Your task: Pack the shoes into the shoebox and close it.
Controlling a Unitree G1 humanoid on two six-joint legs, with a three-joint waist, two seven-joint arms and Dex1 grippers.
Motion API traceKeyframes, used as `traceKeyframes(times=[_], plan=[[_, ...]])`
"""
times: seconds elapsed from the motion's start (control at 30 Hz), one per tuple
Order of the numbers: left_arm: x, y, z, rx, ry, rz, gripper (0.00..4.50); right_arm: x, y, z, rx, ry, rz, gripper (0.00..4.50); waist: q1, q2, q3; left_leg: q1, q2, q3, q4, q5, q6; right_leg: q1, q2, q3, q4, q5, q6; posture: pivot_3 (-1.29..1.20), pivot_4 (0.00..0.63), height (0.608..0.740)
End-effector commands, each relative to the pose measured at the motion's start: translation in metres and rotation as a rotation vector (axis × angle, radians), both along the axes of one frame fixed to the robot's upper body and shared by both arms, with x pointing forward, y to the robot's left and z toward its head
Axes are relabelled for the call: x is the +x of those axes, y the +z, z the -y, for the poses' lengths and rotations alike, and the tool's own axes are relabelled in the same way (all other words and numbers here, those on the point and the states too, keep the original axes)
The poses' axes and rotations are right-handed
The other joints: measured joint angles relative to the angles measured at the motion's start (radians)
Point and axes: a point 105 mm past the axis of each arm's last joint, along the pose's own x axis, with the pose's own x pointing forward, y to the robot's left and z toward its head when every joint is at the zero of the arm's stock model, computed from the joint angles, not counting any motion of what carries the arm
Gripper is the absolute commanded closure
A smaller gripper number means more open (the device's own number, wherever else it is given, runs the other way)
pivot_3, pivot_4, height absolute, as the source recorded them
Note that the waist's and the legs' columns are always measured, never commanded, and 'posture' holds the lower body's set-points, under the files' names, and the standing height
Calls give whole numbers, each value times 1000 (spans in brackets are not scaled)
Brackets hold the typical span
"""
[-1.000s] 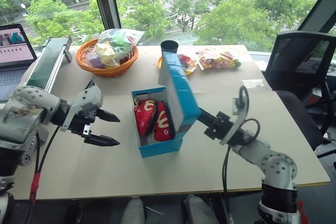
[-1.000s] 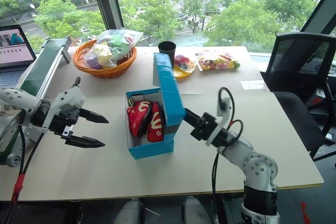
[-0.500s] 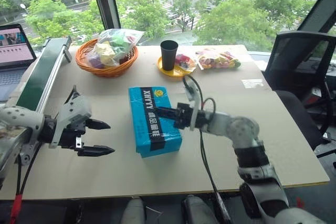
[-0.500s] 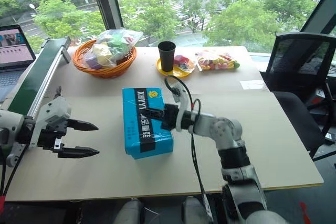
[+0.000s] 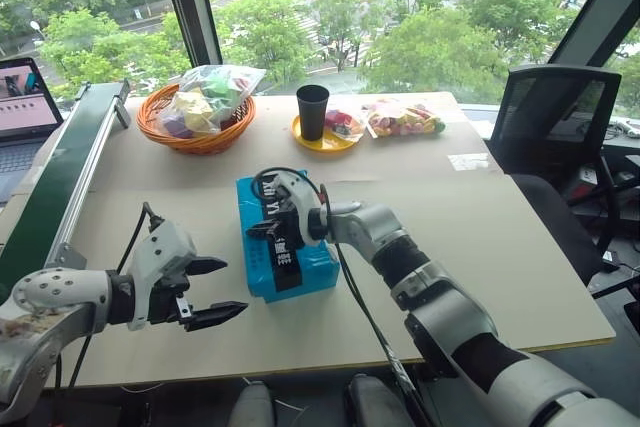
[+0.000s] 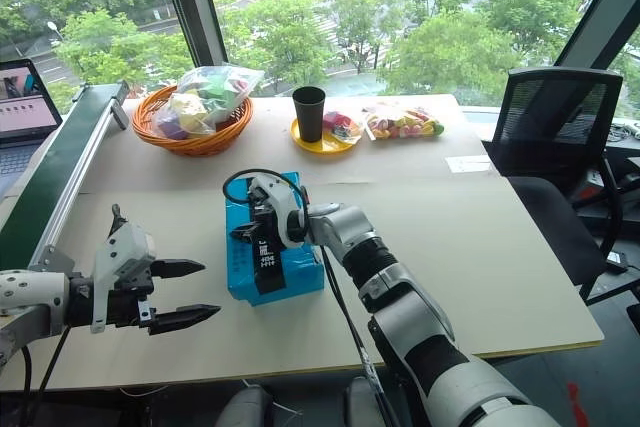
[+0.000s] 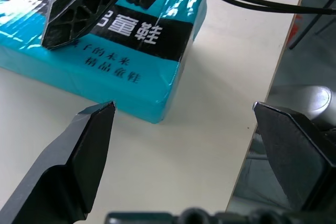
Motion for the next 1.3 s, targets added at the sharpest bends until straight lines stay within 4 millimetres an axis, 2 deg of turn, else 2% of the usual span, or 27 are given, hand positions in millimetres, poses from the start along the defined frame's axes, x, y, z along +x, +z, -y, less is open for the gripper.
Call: traceKeyframes(times=[0.03,0.07,0.13,0.2,0.23,0.3,0.37,0.4,0.47,0.5,0.6,0.63,0.67,0.7,0.8,0.9,1.0,1.1,1.17,1.3], plan=[[11,7,4,-18,15,71,0,-3,29,21,78,32,121,4217,7,0,0,0,0,0,0,0,0,0,0,0,0,0,0,0,150,734],[13,6,5,-22,16,78,0,-4,38,26,91,36,153,3937,15,1,1,-2,0,-1,1,0,0,-1,0,-1,0,0,0,0,150,734],[23,7,8,-38,26,123,0,-10,66,52,119,41,251,3414,25,1,1,-10,0,-1,2,0,0,-7,0,-1,-1,0,1,0,150,734],[31,7,9,-48,39,154,0,-14,81,70,113,17,307,2808,32,1,1,-21,-1,-1,3,0,0,-16,-1,-1,0,1,1,0,150,734],[33,8,9,-54,41,162,0,-16,84,79,93,3,337,2401,32,1,1,-24,-1,-1,4,0,0,-19,-1,-1,0,4,-2,0,150,734],[39,13,11,-78,33,212,0,-24,88,116,25,-27,374,1796,31,1,1,-27,-1,-1,3,0,0,-22,-1,-2,0,5,-5,0,150,734],[42,15,10,-80,29,252,0,-33,90,139,-6,-46,372,1039,36,1,1,-28,-1,-1,2,-1,0,-22,-1,-2,-1,5,-5,0,150,734],[44,15,7,-77,38,274,0,-35,89,148,-21,-68,370,720,36,1,1,-28,-1,-1,2,-1,0,-21,-1,-2,-3,5,-5,0,150,734],[55,17,-4,-103,120,320,0,-35,84,180,-60,-173,352,44,32,1,1,-28,-2,0,2,-2,0,-21,-2,-1,-3,5,-5,0,150,734],[59,18,-9,-128,163,337,0,-34,83,192,-41,-230,325,44,30,1,1,-28,-1,0,3,-2,0,-21,-2,-1,-3,5,-5,0,150,734],[66,16,-19,-157,233,349,0,-33,82,209,-19,-317,311,44,25,1,2,-26,-1,0,4,-1,0,-19,-1,0,-3,3,-1,0,150,734],[69,12,-26,-160,269,347,0,-29,78,223,-33,-388,330,44,25,1,2,-25,-1,0,4,-1,1,-19,-1,0,-3,3,0,0,150,734],[71,7,-31,-160,307,341,0,-24,72,238,-46,-470,340,44,25,1,2,-24,-1,0,5,-1,1,-18,-1,0,-3,2,2,0,150,734],[69,1,-35,-160,336,336,0,-24,57,251,-95,-523,339,44,29,1,1,-24,-1,0,5,-1,1,-17,-1,0,-3,2,2,0,150,734],[63,-14,-41,-190,395,324,0,-29,26,267,-152,-604,328,44,34,0,1,-24,-1,0,5,-1,1,-15,-1,0,-5,1,3,0,150,734],[55,-39,-43,-185,463,294,0,-29,7,272,-165,-697,344,44,31,0,1,-28,-2,1,5,-1,1,-17,-2,1,-9,5,0,0,150,734],[53,-51,-31,-171,504,331,0,-28,5,259,-109,-736,340,44,25,0,1,-27,-2,1,5,-1,1,-17,-2,2,-9,7,0,0,150,734],[55,-59,-21,-188,554,360,0,-31,-25,259,-197,-768,339,44,33,0,1,-24,-2,1,5,0,0,-15,-2,2,-9,6,5,0,150,734],[58,-67,-26,-173,620,384,0,-33,-45,262,-242,-815,334,44,41,-1,0,-24,-2,0,6,0,0,-13,-2,1,-11,6,5,0,150,734],[60,-78,-33,-158,702,402,0,-33,-62,271,-255,-919,336,44,43,-1,0,-24,-2,1,6,0,0,-12,-2,1,-11,6,4,0,150,734]])
